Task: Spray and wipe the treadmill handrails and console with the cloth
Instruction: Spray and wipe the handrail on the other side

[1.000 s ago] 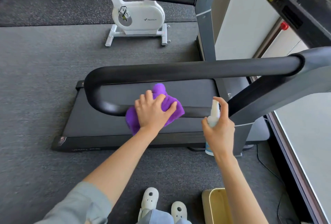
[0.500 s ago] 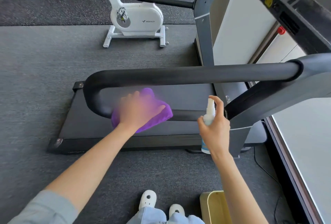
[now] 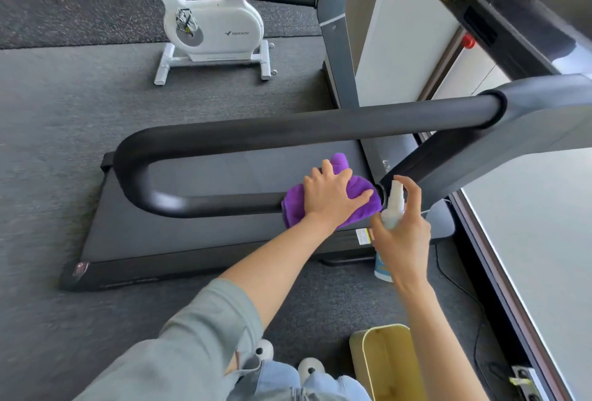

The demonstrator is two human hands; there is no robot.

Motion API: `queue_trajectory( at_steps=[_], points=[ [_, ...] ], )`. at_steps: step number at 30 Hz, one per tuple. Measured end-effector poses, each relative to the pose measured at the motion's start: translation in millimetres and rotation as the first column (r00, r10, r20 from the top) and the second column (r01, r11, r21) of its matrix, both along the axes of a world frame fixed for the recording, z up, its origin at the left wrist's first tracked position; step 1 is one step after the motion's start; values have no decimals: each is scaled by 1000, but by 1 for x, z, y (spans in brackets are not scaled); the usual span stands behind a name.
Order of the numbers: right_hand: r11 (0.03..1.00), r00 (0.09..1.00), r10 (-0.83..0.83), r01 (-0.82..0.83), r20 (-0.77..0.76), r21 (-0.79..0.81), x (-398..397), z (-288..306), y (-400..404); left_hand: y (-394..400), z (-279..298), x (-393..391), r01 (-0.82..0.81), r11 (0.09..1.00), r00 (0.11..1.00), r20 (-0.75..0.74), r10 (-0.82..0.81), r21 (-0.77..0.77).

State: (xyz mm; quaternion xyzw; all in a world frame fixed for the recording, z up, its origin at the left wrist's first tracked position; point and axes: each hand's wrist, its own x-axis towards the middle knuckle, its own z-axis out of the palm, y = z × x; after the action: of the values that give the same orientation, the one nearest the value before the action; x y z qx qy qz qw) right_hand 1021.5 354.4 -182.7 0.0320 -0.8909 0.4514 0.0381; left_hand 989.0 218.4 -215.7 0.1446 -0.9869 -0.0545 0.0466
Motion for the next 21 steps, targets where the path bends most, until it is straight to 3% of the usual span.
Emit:
queue_trajectory(
  at_steps=[5, 12, 15, 21],
  points=[
    [1000, 1000, 12, -12, -8, -4, 0, 2, -2, -35, 5, 24, 63, 996, 998, -20, -62, 56],
    [997, 999, 55, -55, 0, -56, -1, 6, -28, -136, 14, 94, -131, 987, 988, -65, 137, 95],
    [997, 999, 29, -27, 15, -71, 0, 4, -19, -128, 14, 85, -151, 984, 987, -49, 156, 93],
    [996, 997, -65, 68, 39, -65, 7, 0, 14, -50, 2, 29, 43, 998, 999, -2, -43, 49]
  ],
)
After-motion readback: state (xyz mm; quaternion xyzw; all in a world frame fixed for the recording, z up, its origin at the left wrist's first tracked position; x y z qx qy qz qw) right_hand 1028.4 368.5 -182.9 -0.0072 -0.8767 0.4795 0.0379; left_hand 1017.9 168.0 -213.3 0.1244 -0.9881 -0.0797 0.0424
